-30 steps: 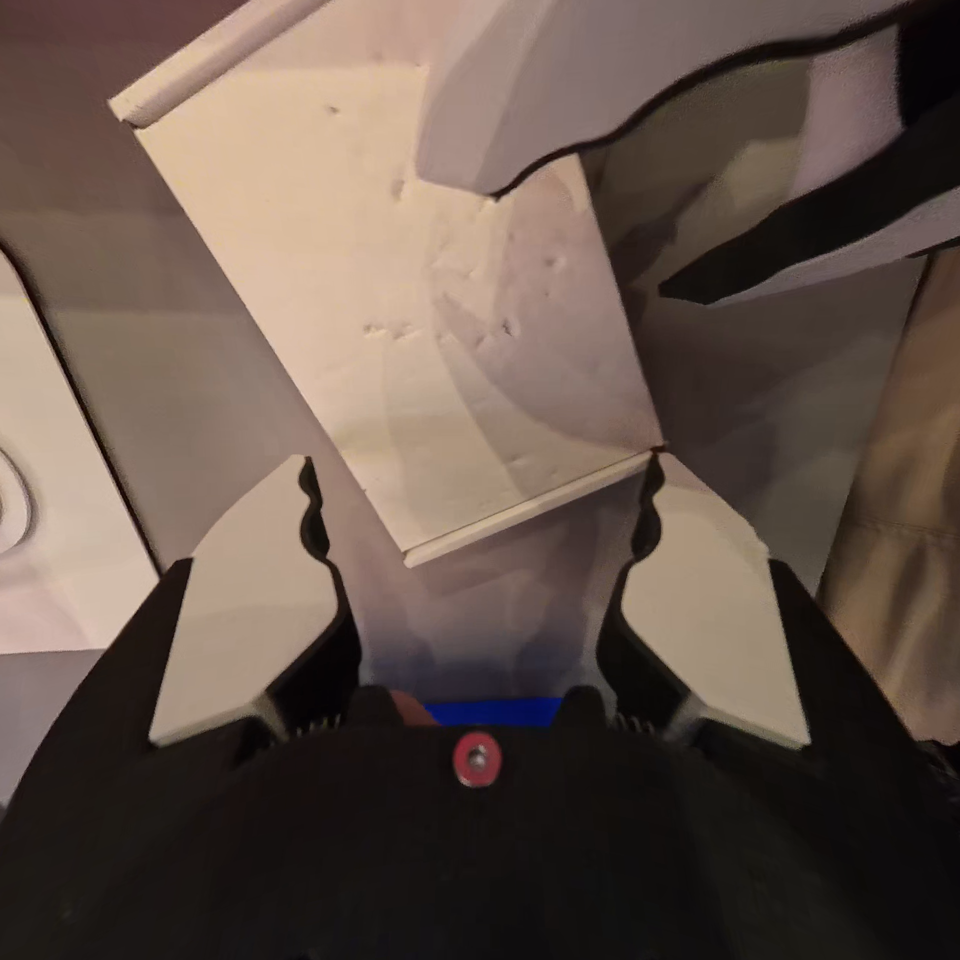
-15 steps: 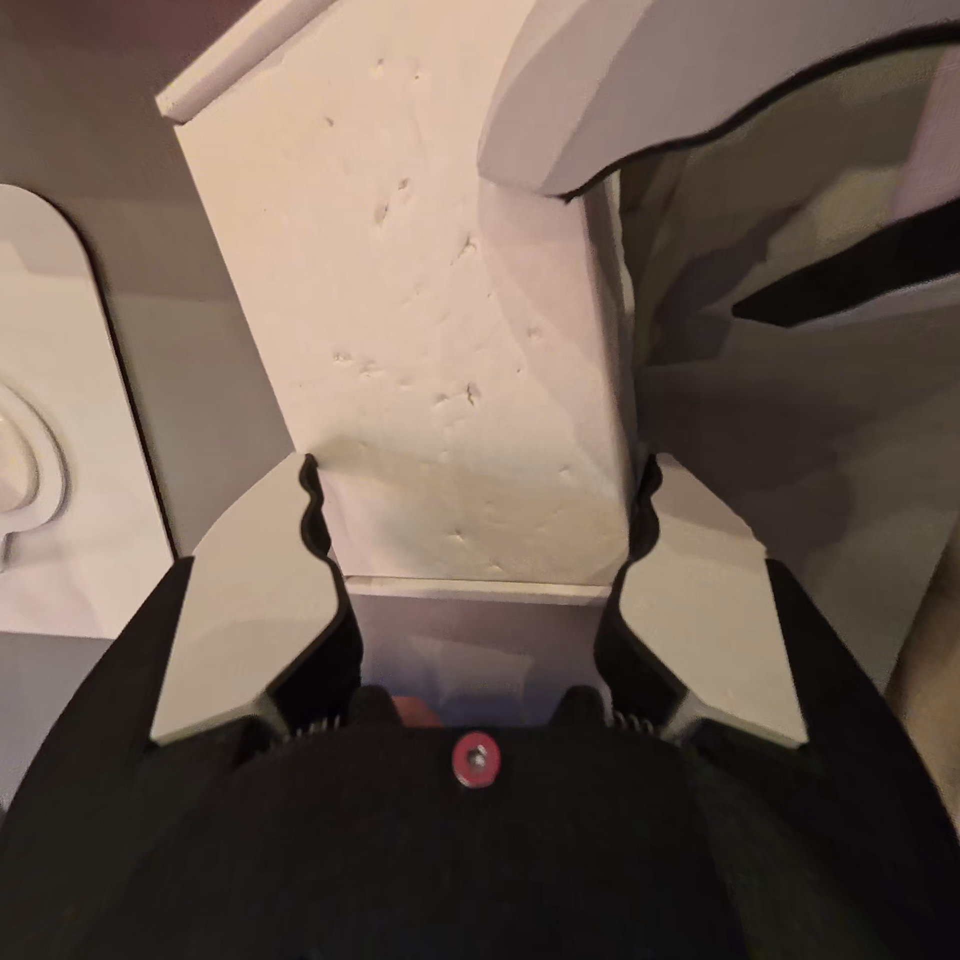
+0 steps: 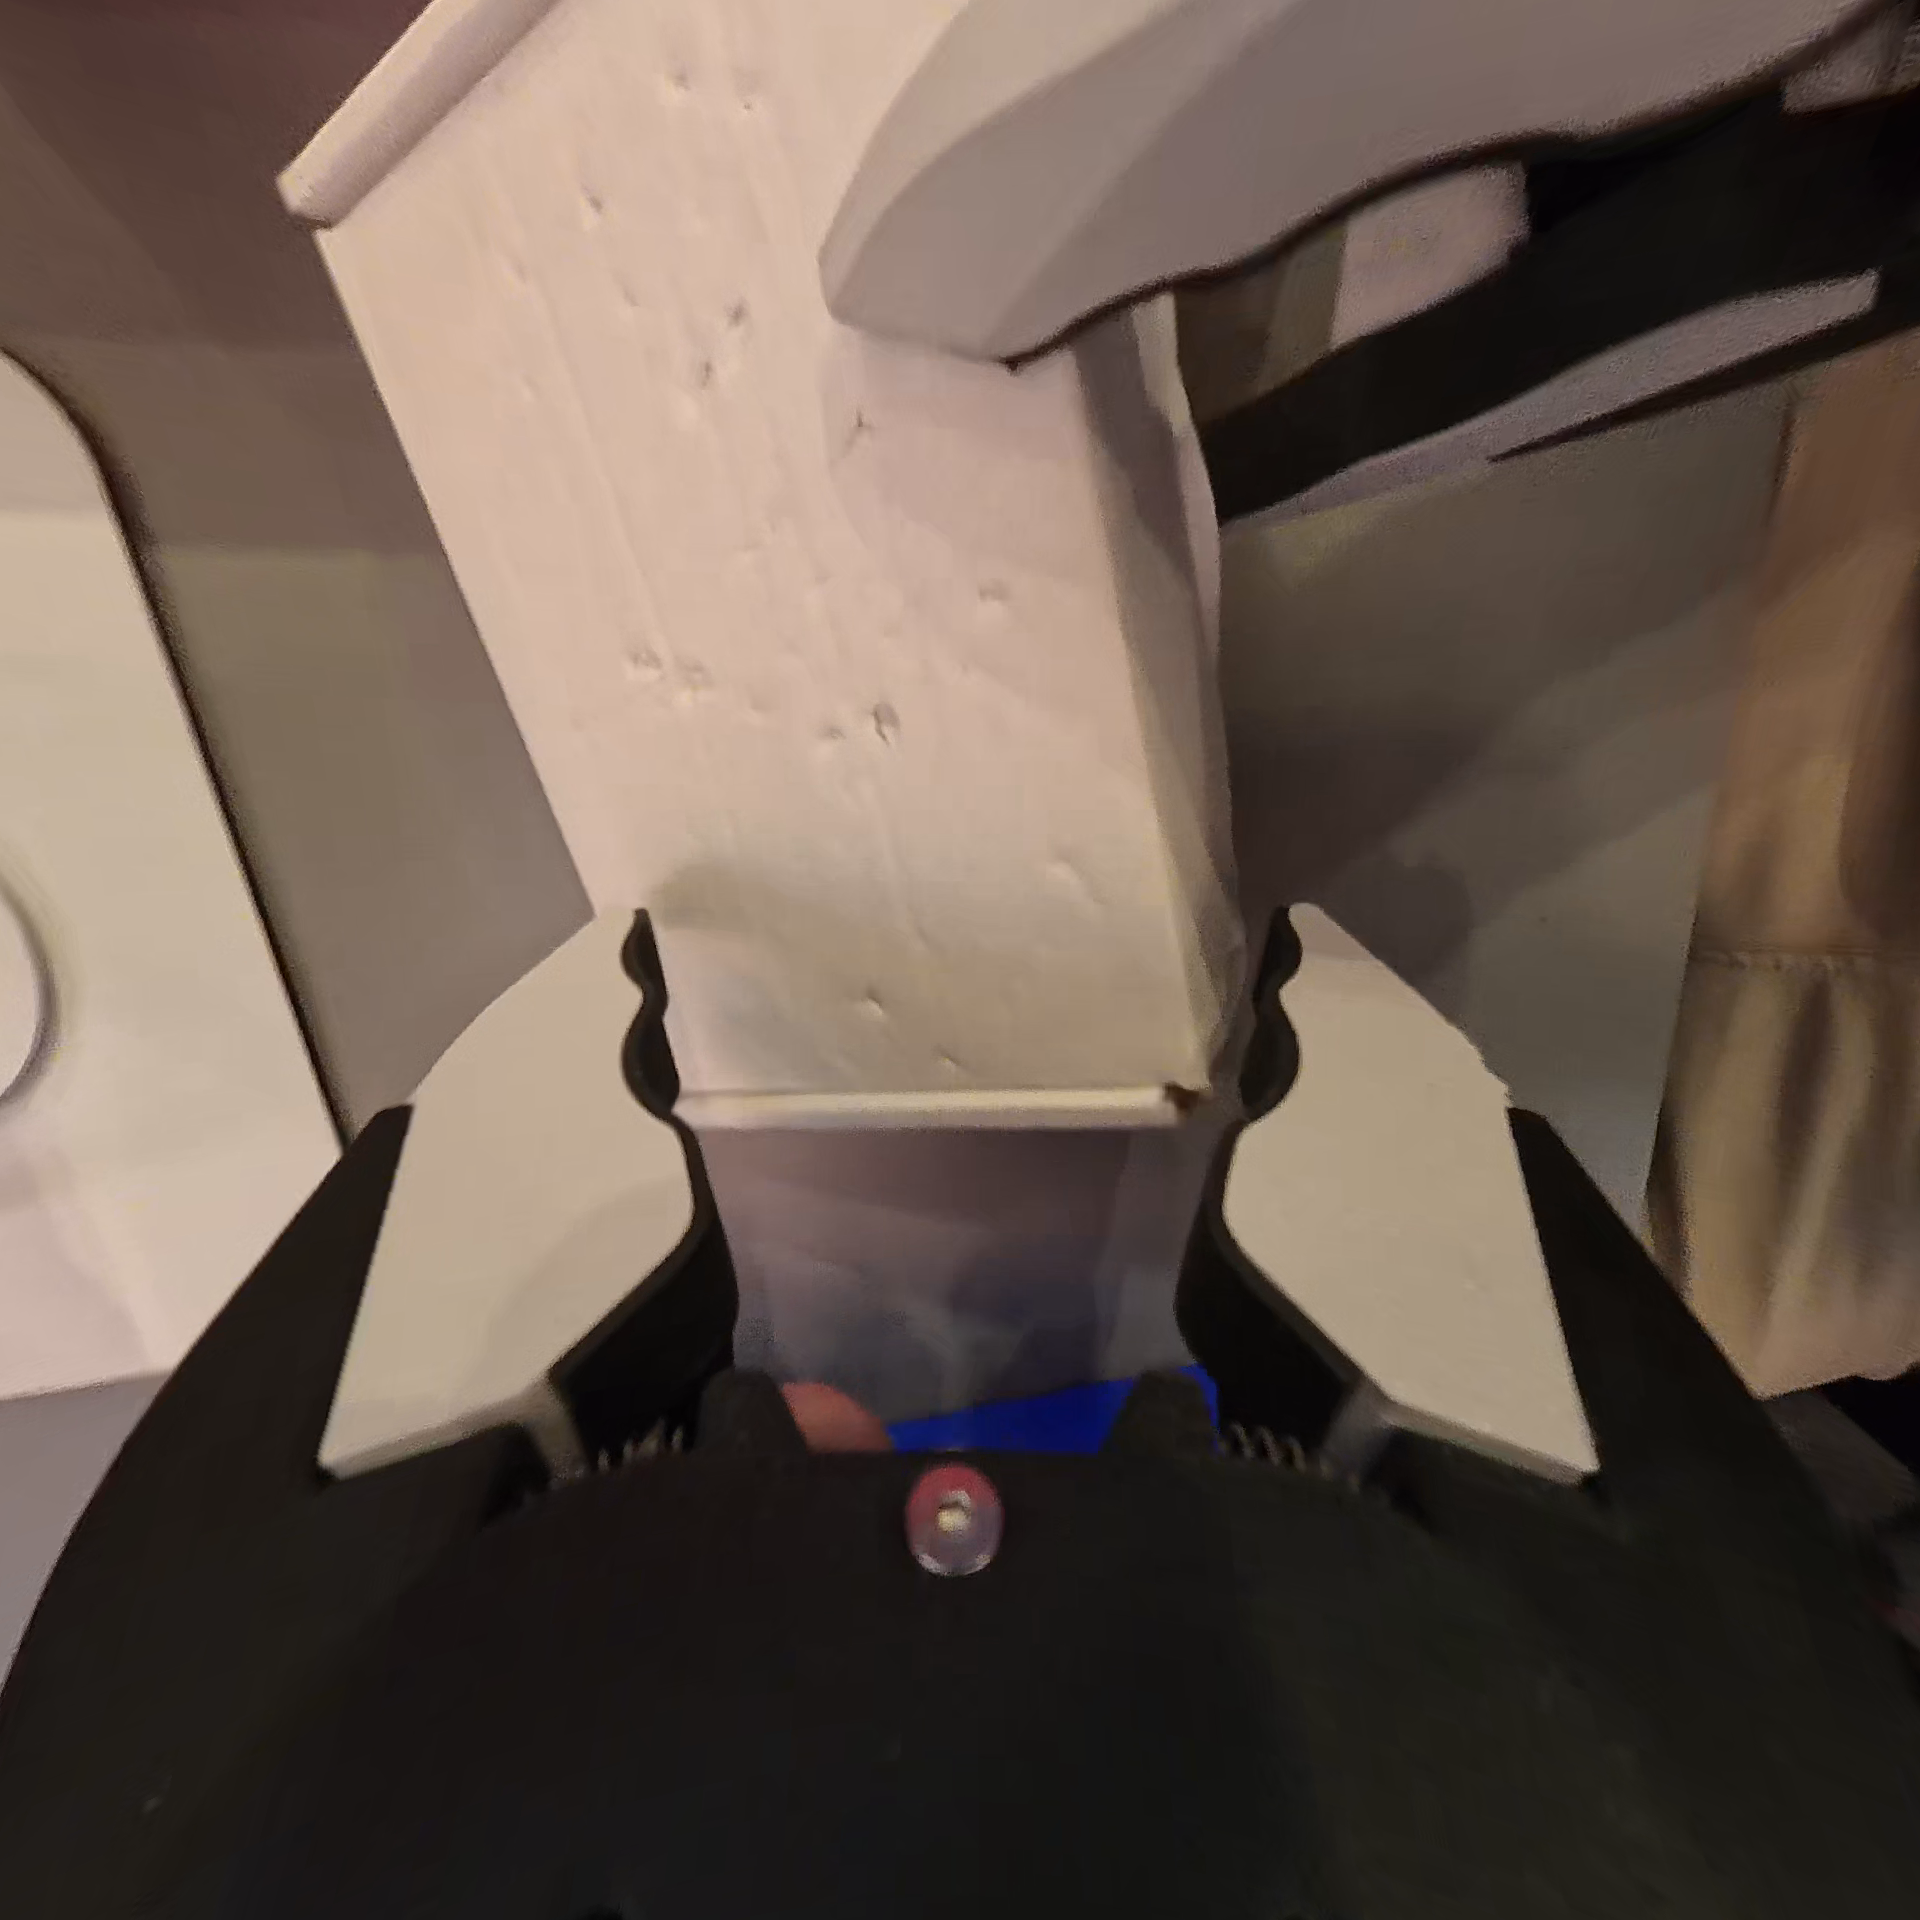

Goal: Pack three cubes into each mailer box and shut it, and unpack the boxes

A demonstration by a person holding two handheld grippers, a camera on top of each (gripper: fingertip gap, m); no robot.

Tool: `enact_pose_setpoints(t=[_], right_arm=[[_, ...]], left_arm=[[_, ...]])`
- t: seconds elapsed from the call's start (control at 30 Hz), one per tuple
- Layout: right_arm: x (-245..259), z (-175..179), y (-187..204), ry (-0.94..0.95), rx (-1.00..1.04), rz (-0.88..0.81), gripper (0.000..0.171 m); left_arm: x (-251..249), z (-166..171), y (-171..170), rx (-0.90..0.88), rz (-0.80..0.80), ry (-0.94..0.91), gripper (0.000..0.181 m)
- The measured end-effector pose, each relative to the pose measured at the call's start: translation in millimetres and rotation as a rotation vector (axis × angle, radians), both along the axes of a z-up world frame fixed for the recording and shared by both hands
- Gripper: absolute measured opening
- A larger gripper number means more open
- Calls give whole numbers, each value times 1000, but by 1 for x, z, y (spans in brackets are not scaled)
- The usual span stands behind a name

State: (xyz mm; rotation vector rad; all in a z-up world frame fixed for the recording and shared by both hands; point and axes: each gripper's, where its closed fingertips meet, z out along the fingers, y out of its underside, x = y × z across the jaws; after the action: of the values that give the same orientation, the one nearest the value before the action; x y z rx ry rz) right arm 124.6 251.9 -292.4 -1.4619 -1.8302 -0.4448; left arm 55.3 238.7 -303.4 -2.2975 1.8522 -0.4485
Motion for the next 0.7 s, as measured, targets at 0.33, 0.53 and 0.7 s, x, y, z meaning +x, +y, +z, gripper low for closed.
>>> enact_pose_setpoints(t=[0.33,0.53,0.7], right_arm=[[-9,18,-6,105,-177,41,61],[-11,31,-6,130,-264,59,61],[-14,40,-8,174,-206,128,62]], left_arm=[[-17,21,-7,615,26,0,108],[-19,25,-2,730,93,-44,70],[-19,29,-10,594,116,-81,69]])
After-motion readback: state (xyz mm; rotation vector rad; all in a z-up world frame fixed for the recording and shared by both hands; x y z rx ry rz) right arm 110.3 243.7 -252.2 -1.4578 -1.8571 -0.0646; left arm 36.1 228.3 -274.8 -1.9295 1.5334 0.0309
